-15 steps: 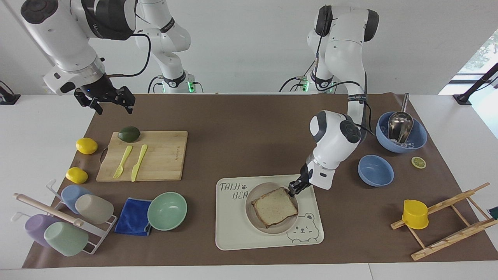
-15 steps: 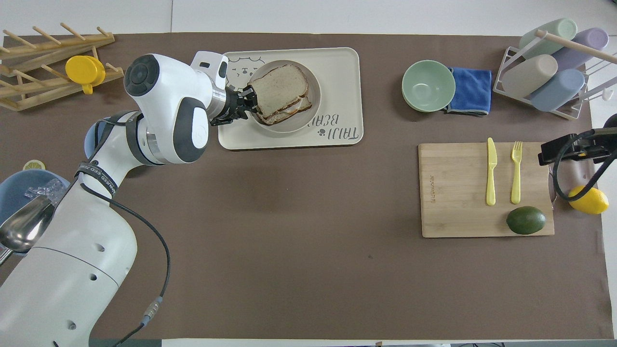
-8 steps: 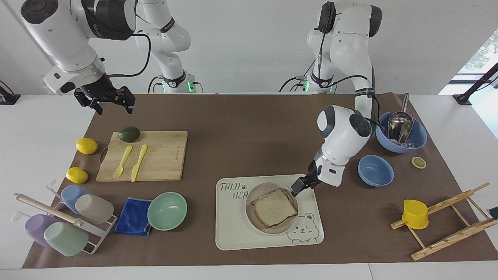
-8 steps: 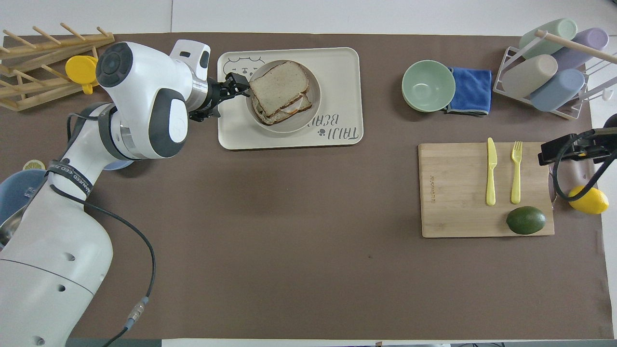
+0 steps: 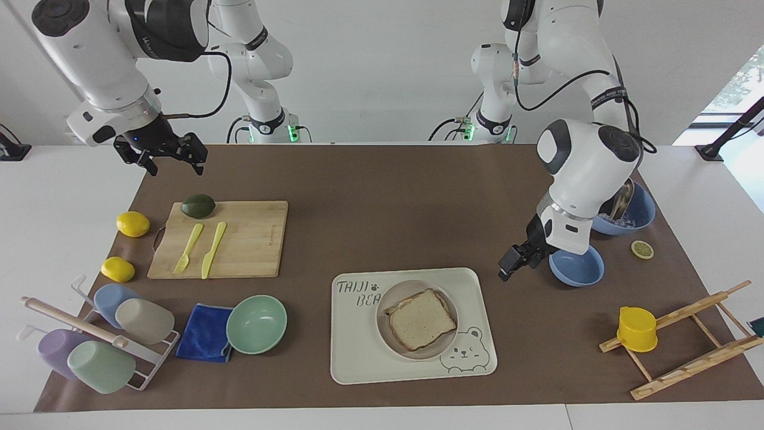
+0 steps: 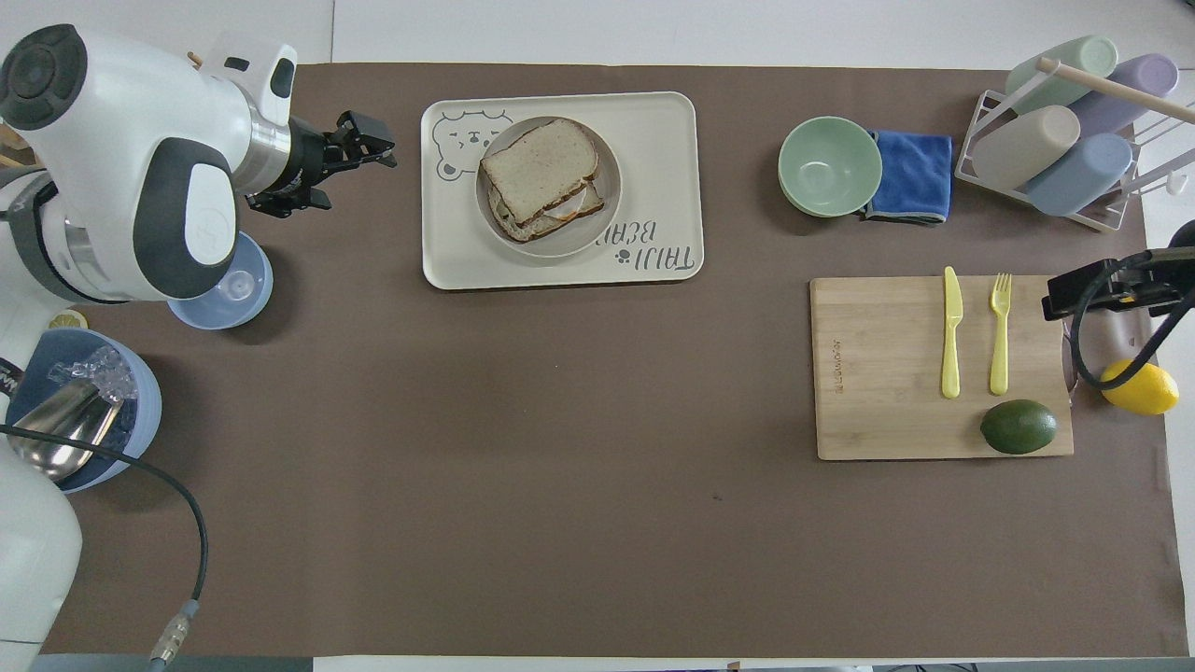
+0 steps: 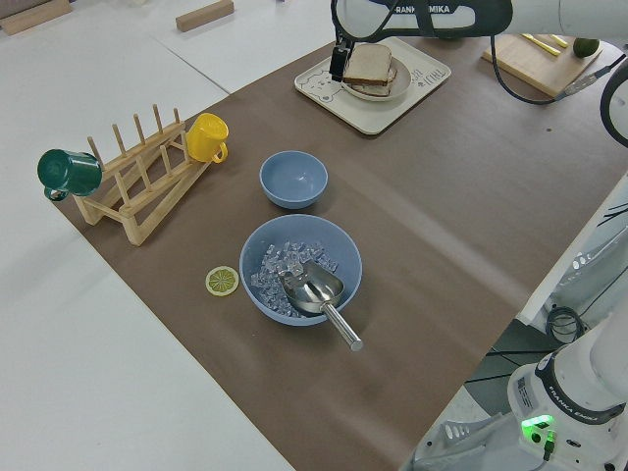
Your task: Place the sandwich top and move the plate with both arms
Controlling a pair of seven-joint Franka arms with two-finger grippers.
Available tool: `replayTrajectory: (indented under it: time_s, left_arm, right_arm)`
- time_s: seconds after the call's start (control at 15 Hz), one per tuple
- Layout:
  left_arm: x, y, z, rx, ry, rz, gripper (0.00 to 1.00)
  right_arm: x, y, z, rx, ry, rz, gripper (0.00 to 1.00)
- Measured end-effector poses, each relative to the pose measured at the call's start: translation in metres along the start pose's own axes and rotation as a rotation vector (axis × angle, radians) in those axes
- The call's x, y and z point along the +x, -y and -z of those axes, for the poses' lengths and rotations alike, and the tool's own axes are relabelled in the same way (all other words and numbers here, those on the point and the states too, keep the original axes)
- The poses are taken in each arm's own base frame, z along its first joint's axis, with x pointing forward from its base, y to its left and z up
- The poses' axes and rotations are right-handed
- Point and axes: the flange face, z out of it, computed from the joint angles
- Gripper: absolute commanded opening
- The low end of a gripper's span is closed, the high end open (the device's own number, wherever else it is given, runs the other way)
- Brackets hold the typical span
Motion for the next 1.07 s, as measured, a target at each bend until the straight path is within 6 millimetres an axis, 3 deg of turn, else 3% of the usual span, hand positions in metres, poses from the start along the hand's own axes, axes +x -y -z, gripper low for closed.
replayTrajectory:
  time_s: [0.27, 0.67, 0.8, 1.07]
  left_arm:
    - [-0.006, 0.025, 0.056, 0.084, 0.011, -0.092, 1.0]
    - [-0.017, 0.104, 0.159, 0.11, 0.086, -0.24, 1.0]
    - [-0.025, 0.113, 0.176, 0.109, 0.095, -0.251, 1.0]
    - [-0.029, 0.11, 0.176, 0.109, 0.102, -0.264, 1.0]
  right_arm:
    - [0.0, 0.0, 0.0, 0.0, 0.0, 0.0, 1.0]
    - [0.0, 0.0, 0.0, 0.0, 0.0, 0.0, 1.0]
    - [0.0, 0.0, 0.0, 0.0, 0.0, 0.0, 1.0]
    - [0.0, 0.0, 0.0, 0.0, 0.0, 0.0, 1.0]
